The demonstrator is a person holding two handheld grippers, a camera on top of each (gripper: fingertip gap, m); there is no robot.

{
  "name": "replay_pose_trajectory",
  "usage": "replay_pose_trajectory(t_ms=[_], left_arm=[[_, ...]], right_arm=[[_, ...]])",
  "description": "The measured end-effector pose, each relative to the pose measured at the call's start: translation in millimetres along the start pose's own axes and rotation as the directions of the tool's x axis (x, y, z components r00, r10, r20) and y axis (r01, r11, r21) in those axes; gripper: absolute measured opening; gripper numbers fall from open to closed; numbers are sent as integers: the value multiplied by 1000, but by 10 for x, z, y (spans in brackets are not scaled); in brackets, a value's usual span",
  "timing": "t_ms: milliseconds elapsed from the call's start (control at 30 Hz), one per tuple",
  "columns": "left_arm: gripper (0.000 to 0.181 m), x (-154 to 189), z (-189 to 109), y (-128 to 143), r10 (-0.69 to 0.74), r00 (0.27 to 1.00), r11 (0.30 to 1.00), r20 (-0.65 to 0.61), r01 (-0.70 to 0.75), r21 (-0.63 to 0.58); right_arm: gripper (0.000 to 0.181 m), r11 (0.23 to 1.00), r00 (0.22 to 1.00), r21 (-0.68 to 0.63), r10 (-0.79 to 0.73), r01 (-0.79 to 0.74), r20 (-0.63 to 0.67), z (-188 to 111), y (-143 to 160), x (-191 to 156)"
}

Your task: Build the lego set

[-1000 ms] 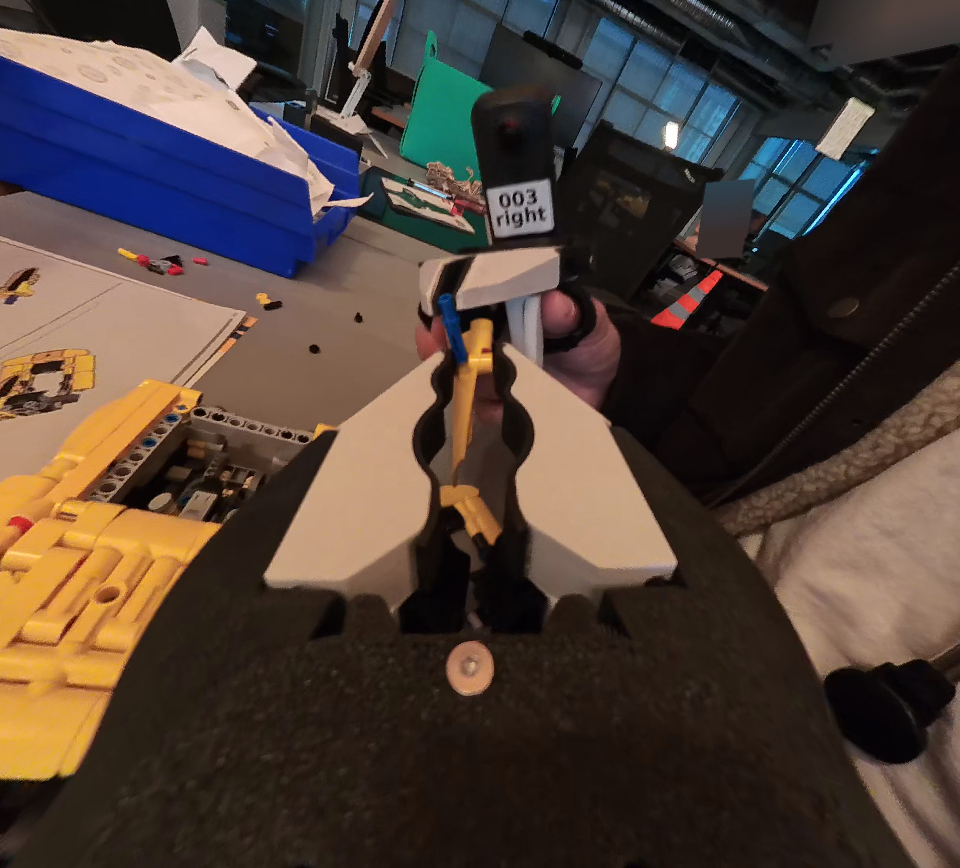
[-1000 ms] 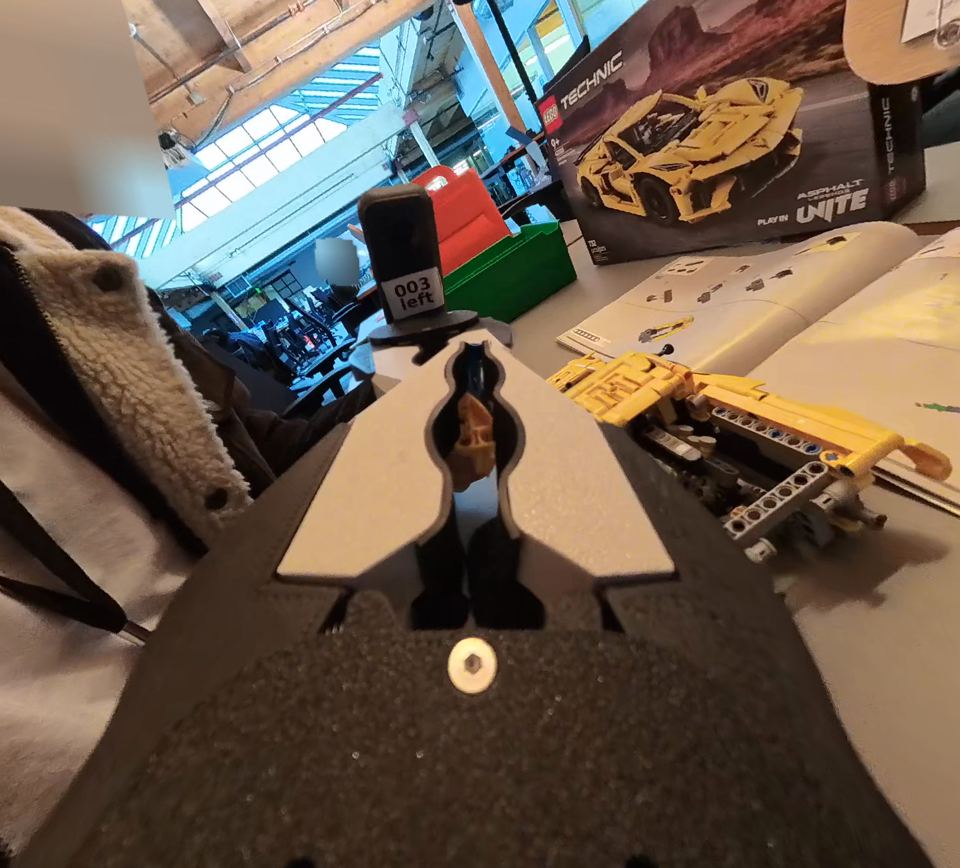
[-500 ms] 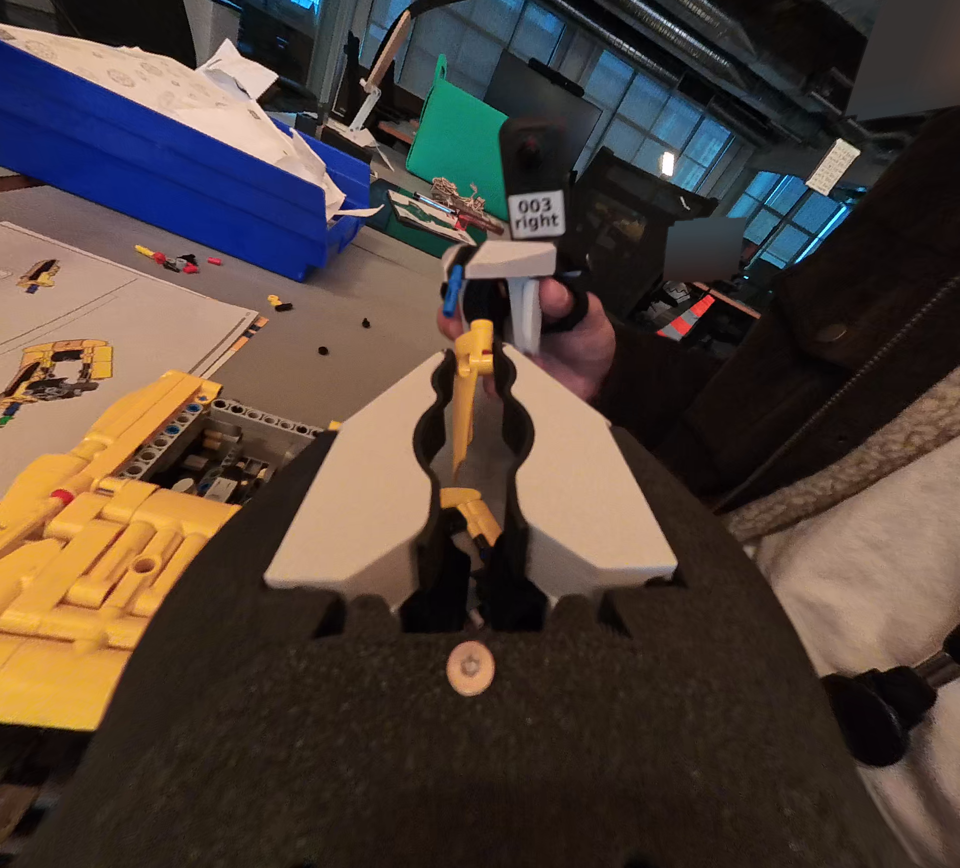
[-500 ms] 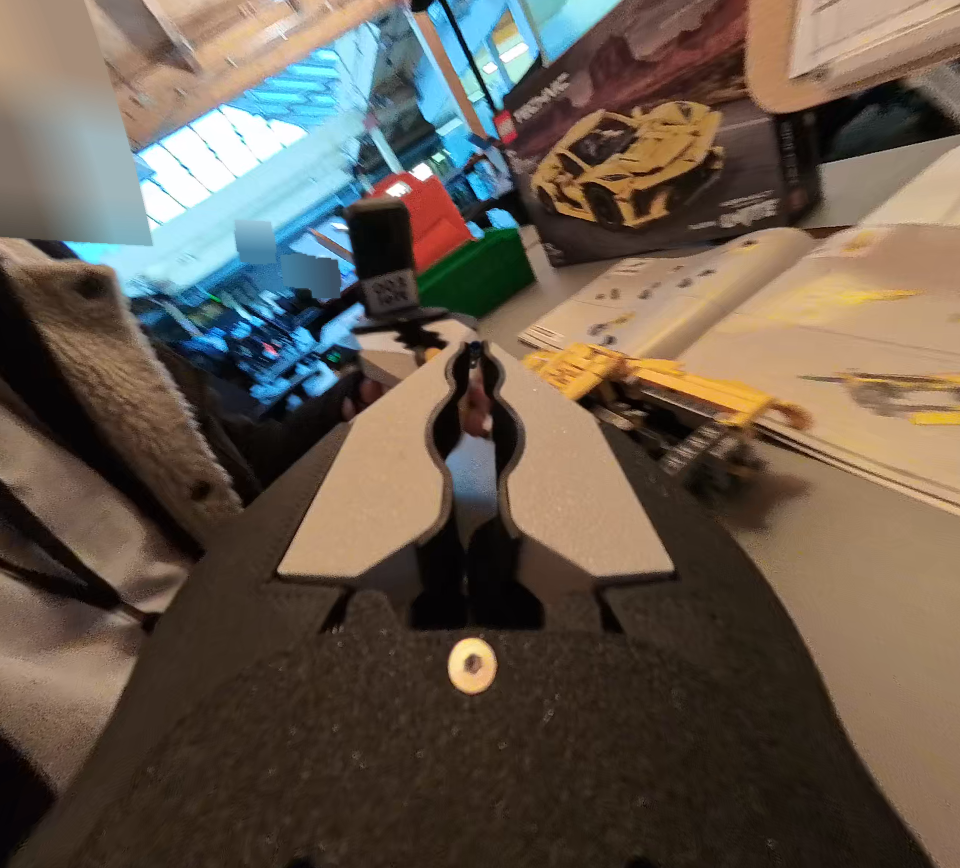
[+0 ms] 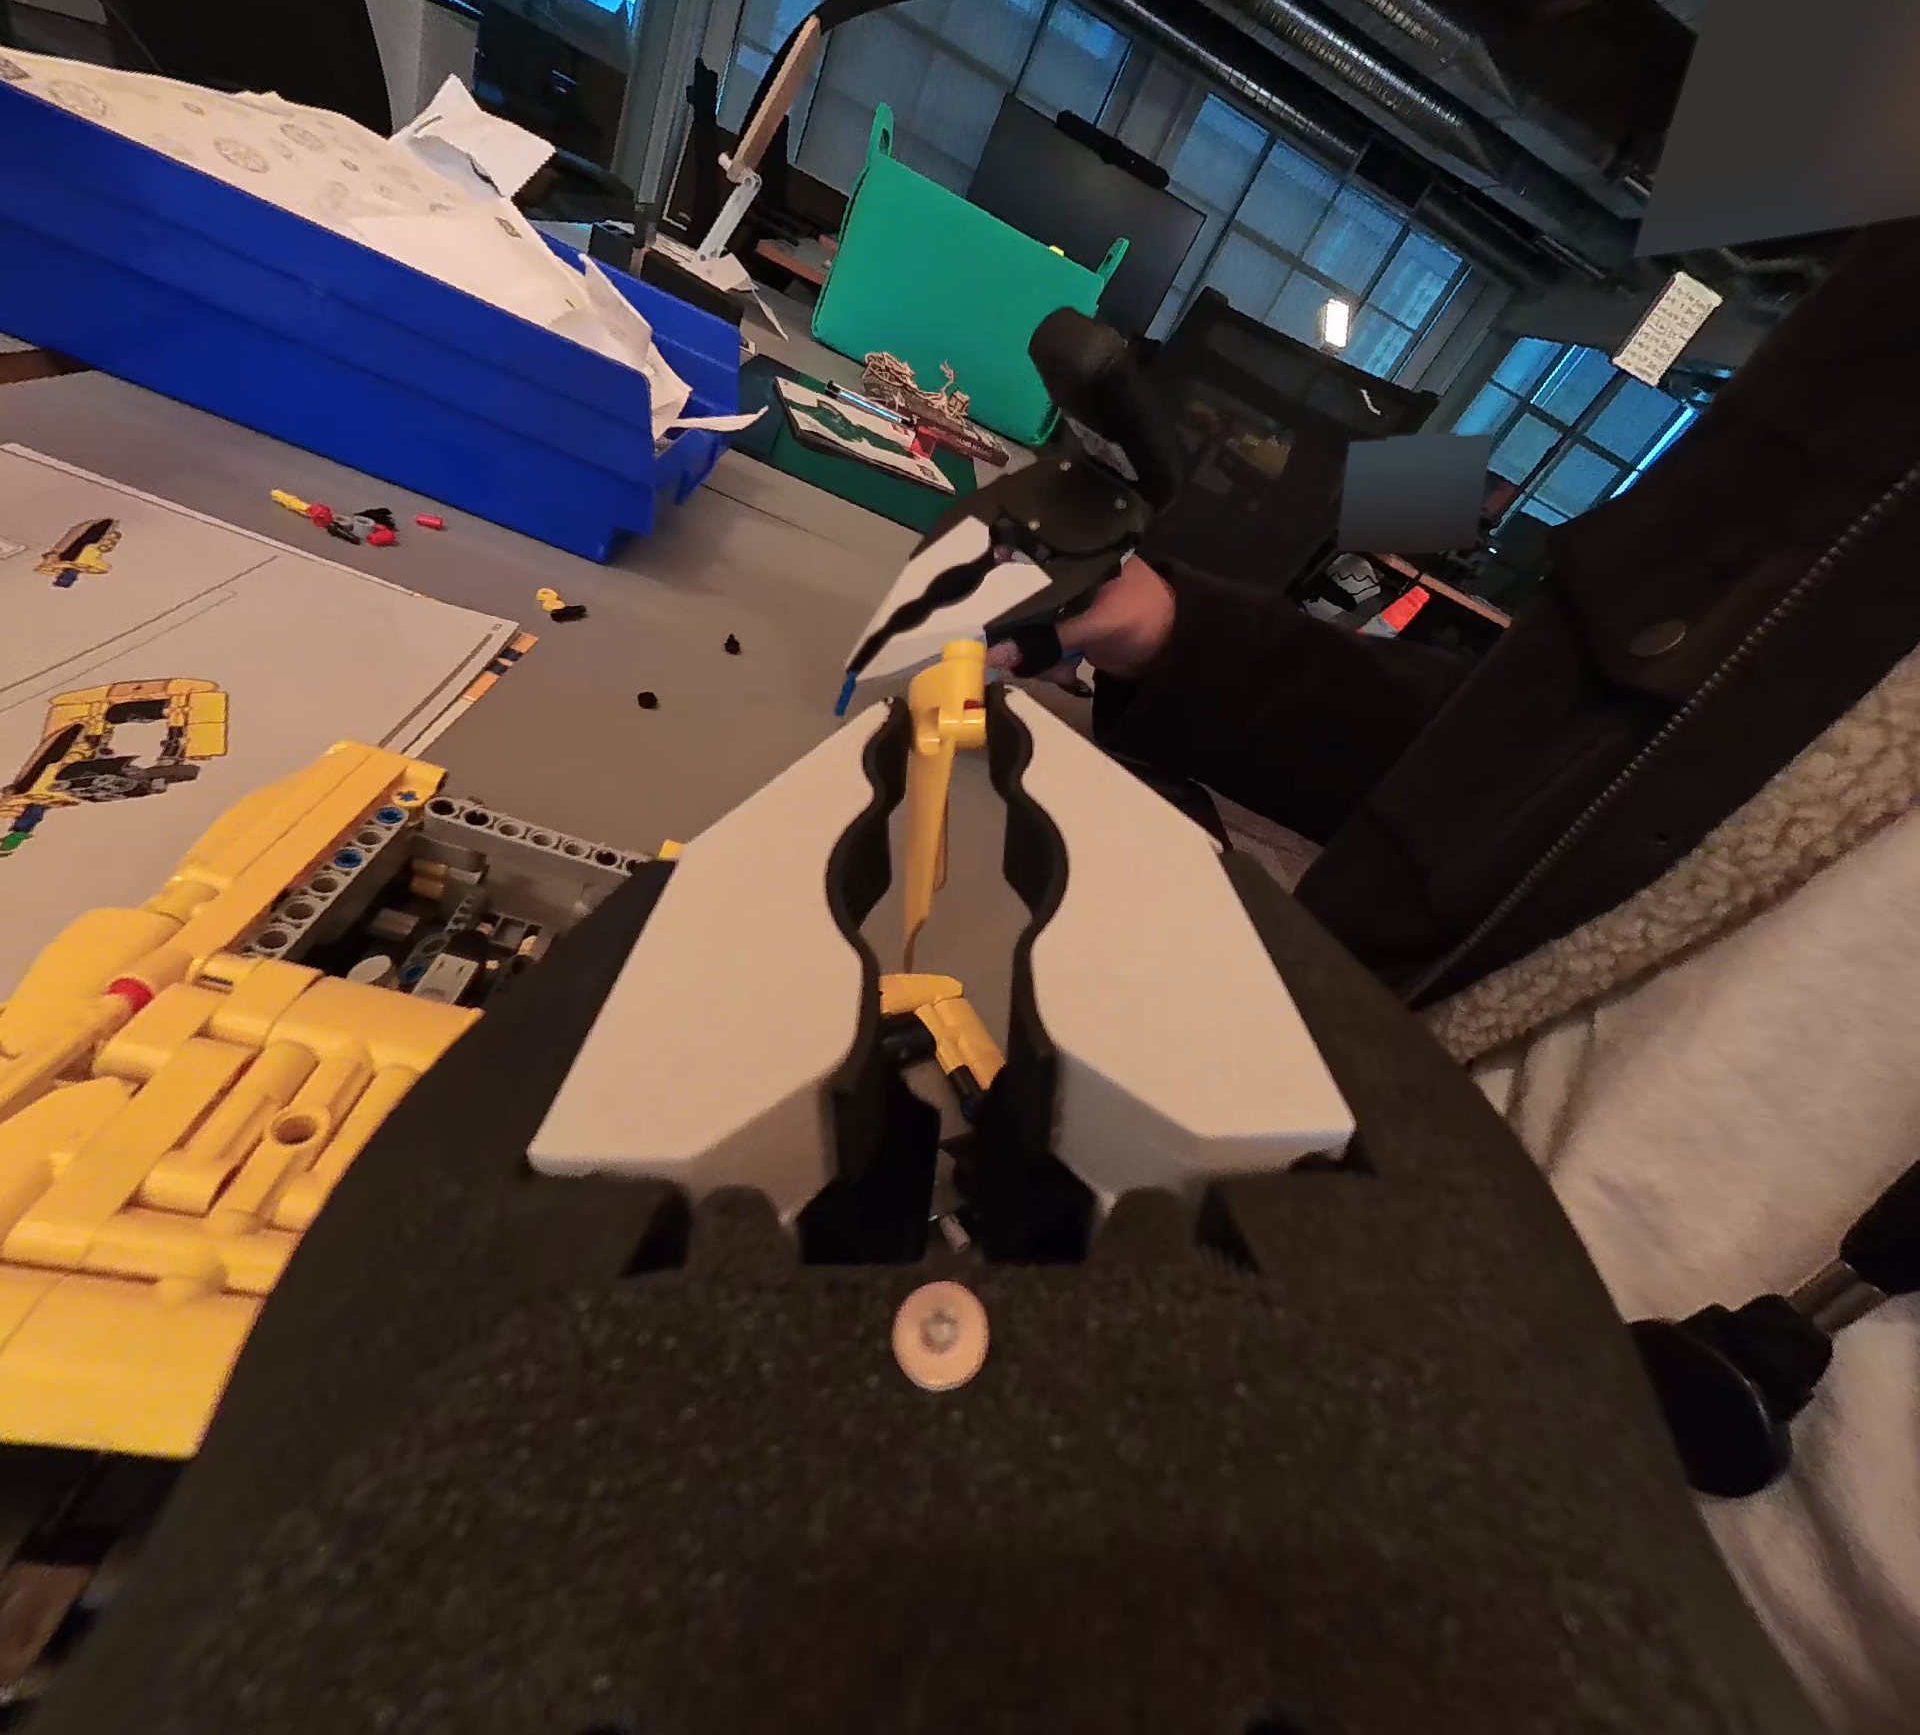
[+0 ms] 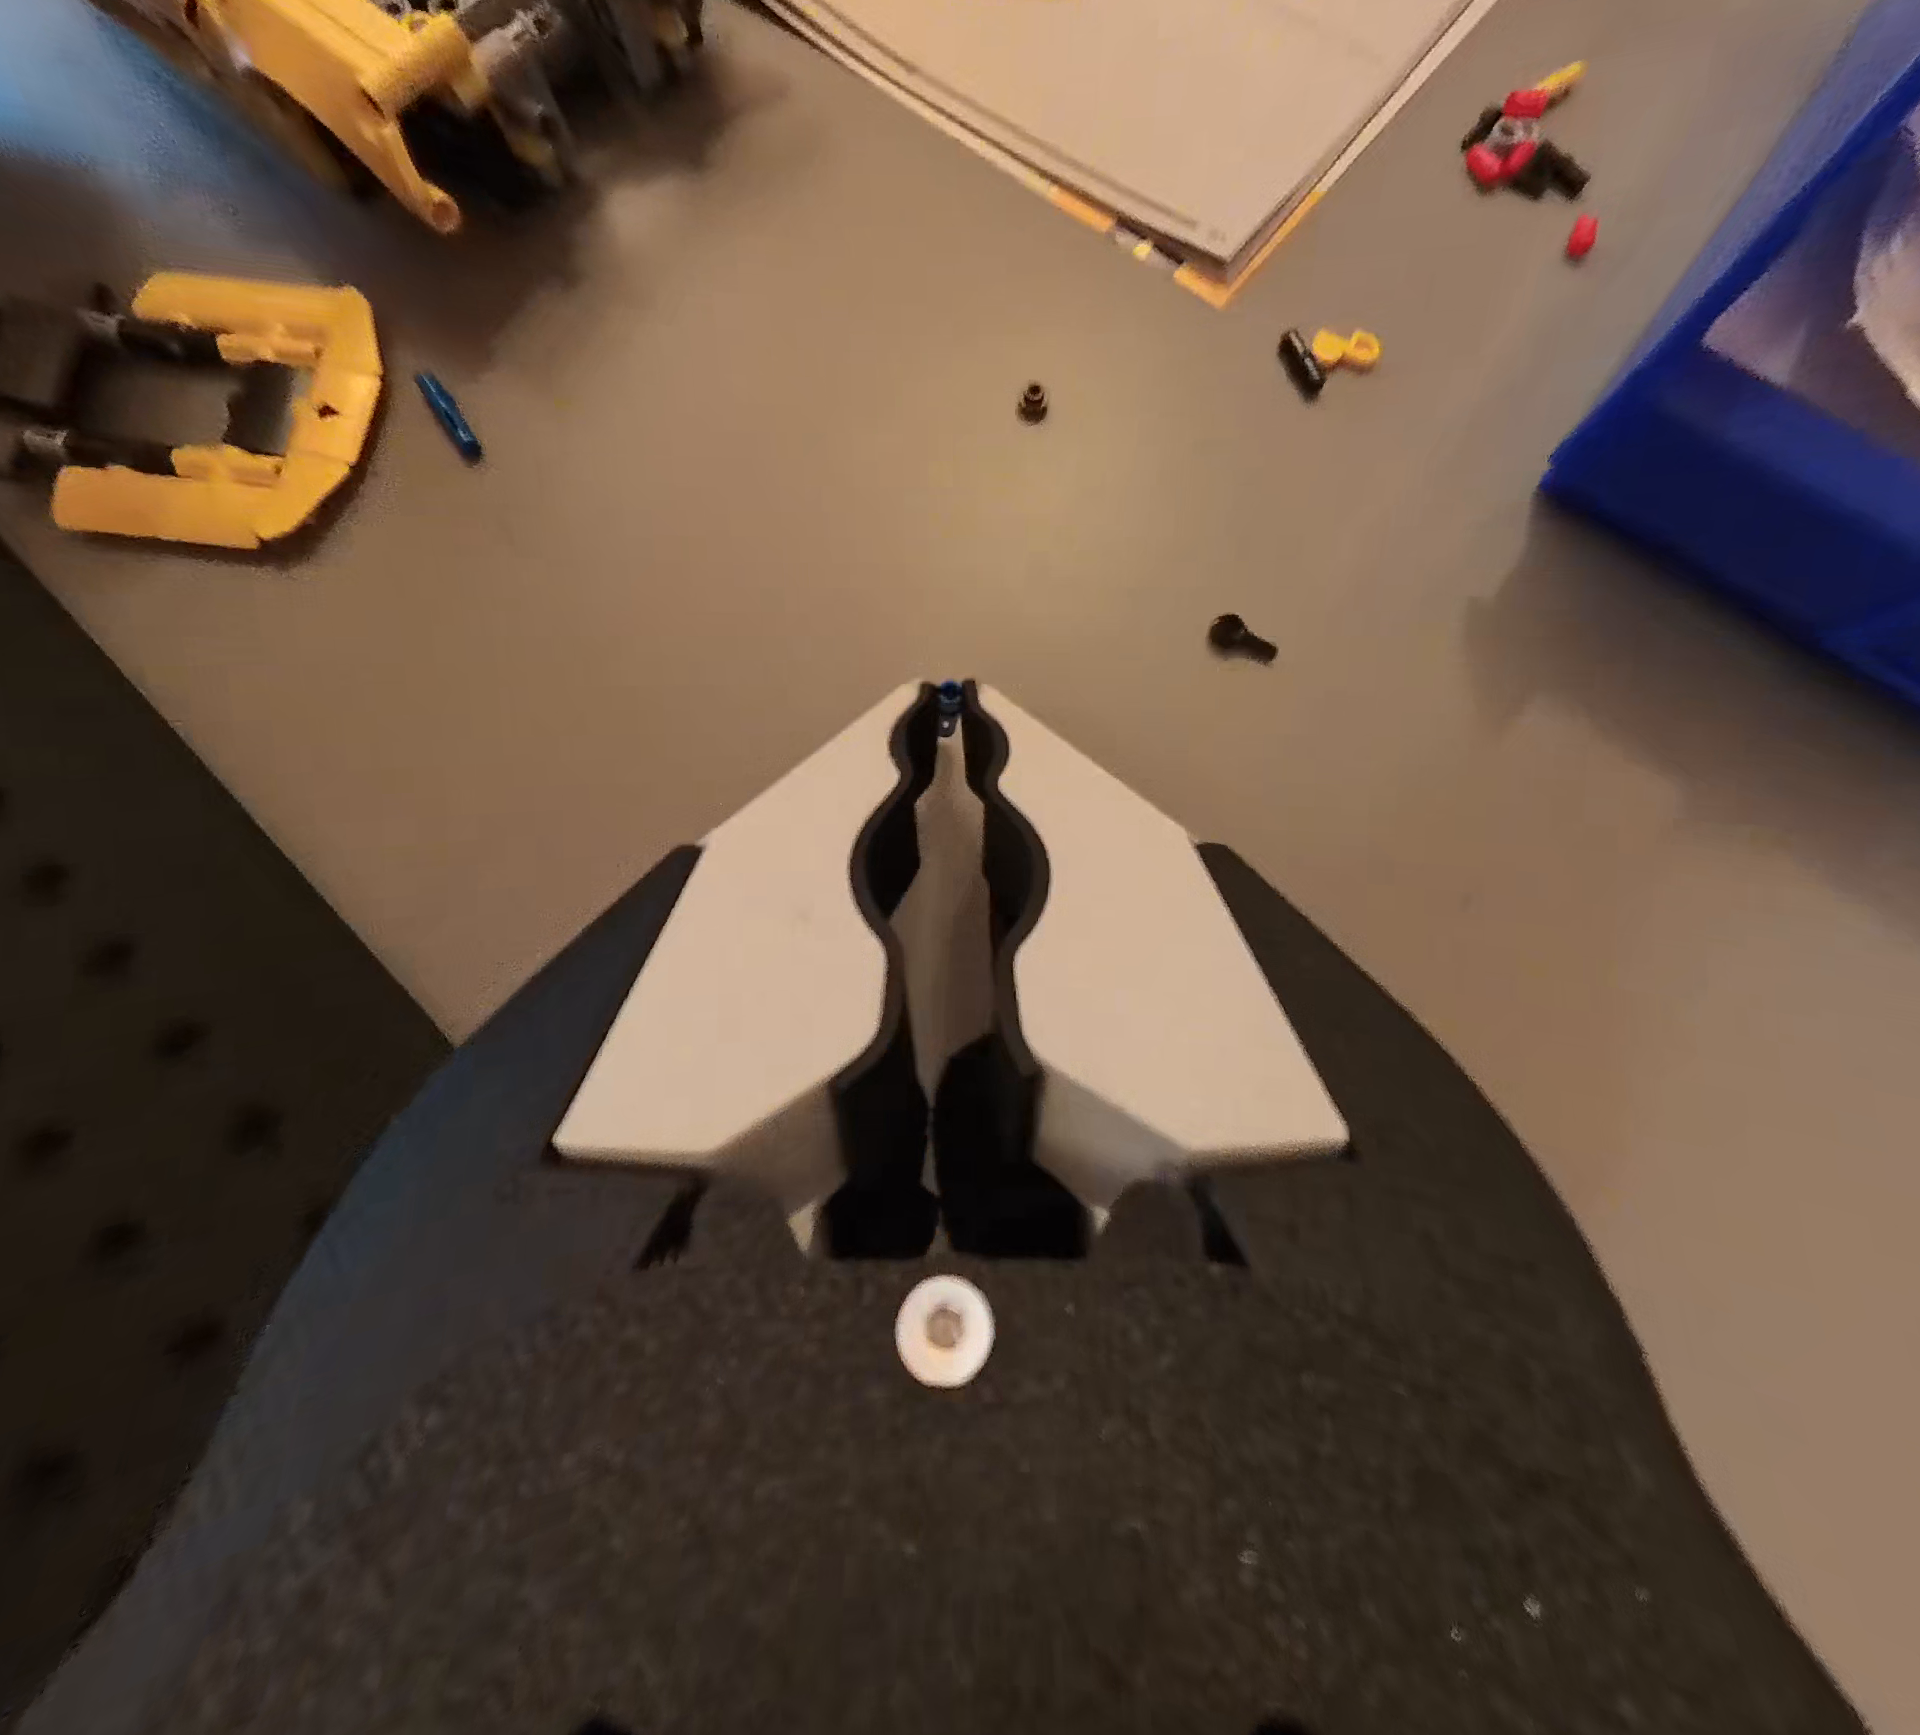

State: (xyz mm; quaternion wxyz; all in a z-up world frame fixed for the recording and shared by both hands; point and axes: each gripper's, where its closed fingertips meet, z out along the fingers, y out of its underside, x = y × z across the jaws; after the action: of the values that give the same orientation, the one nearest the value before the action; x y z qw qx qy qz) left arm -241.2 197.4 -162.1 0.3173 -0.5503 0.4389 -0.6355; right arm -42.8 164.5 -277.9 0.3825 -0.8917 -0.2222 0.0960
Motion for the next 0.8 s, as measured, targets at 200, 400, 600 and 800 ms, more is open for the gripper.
replay_pose_trajectory(t_ms=[200,400,600,800], left_arm=[[15,40,14,17,16,1000,1000,-12,-16,-12],[14,46,12,7,12,1000,1000,-13,-12,-7],[14,42,11,7,10,1000,1000,-11,-10,-8],[14,45,11,9,10,1000,1000,-12,-10,-9]], right_arm=[[4,1000,1000,-3,1,-1,-3,23,71,19],[4,998,999,-36,-45,44,-17,20,75,6],[4,998,998,-47,-52,51,-23,36,82,3],[5,997,999,-56,-50,48,-22,39,99,4]])
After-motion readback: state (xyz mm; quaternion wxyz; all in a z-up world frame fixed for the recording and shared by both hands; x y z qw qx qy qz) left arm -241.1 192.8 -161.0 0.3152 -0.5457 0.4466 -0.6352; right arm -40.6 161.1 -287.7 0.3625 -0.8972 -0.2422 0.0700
